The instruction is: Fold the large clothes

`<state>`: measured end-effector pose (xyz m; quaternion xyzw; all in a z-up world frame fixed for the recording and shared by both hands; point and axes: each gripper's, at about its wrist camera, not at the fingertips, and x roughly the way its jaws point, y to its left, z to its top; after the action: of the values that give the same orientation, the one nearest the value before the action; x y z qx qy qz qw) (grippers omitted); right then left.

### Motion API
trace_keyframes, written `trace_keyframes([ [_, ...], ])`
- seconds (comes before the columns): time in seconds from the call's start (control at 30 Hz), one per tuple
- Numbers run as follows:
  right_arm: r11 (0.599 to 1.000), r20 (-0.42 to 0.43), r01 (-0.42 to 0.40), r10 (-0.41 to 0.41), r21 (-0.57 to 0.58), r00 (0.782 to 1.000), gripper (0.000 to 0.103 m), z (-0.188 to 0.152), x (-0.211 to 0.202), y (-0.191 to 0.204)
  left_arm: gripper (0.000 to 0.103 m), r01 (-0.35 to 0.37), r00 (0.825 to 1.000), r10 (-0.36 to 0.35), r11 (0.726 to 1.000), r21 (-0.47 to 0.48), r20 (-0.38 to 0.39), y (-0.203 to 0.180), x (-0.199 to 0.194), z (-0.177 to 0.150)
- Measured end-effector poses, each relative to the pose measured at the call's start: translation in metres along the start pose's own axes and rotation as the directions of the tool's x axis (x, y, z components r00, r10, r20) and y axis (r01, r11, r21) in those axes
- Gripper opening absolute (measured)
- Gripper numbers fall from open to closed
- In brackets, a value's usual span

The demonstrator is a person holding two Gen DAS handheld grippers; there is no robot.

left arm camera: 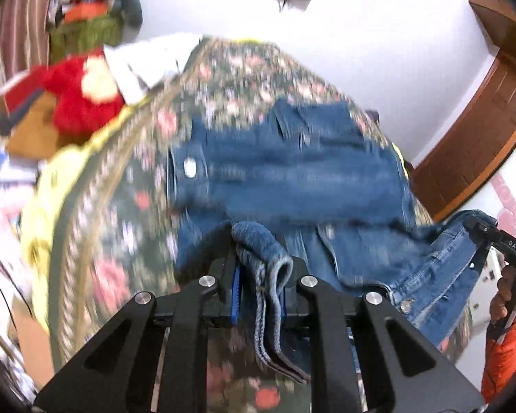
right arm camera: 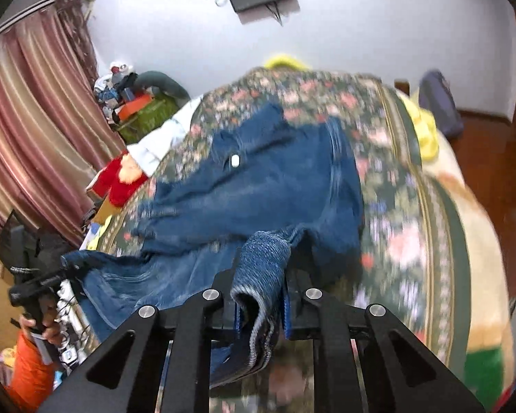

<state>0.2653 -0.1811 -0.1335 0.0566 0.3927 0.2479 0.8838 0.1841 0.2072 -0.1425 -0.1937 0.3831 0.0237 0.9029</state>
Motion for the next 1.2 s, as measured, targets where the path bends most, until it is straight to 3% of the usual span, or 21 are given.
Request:
trace_keyframes([
  [0.23,1.000,0.064,0.026,-0.026,0.009,0.998,0.013,0.073,0.031,-0.004,0.015,-0.037,0.998,0.040,0.998,-0.058,0.056,0.017,0.030,0.069],
  [0.43,0.996,0.092,0.084,-0.083,-0.005,0.992,0.013,0.125,0.069,-0.009,0.015,-0.057,0.997,0.062,0.992,-0.110,0.039,0.035,0.072,0.111],
  [0.63,0.992,0.068,0.129,-0.129,0.006,0.989,0.013,0.165,0.126,-0.021,0.015,-0.108,0.994,0.109,0.987,-0.118,0.002,0.042,0.123,0.139],
  [0.8,0.988,0.000,0.149,-0.149,0.049,0.989,0.013,0.180,0.182,-0.042,0.016,-0.136,0.989,0.124,0.973,-0.186,-0.074,0.066,0.179,0.148],
  [1.0,0.980,-0.087,0.188,-0.182,0.062,0.979,0.013,0.172,0.243,-0.065,0.020,-0.179,0.977,0.145,0.957,-0.227,-0.159,0.090,0.233,0.136],
  [1.2,0.989,-0.093,0.151,-0.151,-0.009,0.984,0.014,0.162,0.249,-0.074,0.023,-0.162,0.977,0.127,0.965,-0.206,-0.173,0.095,0.246,0.127],
])
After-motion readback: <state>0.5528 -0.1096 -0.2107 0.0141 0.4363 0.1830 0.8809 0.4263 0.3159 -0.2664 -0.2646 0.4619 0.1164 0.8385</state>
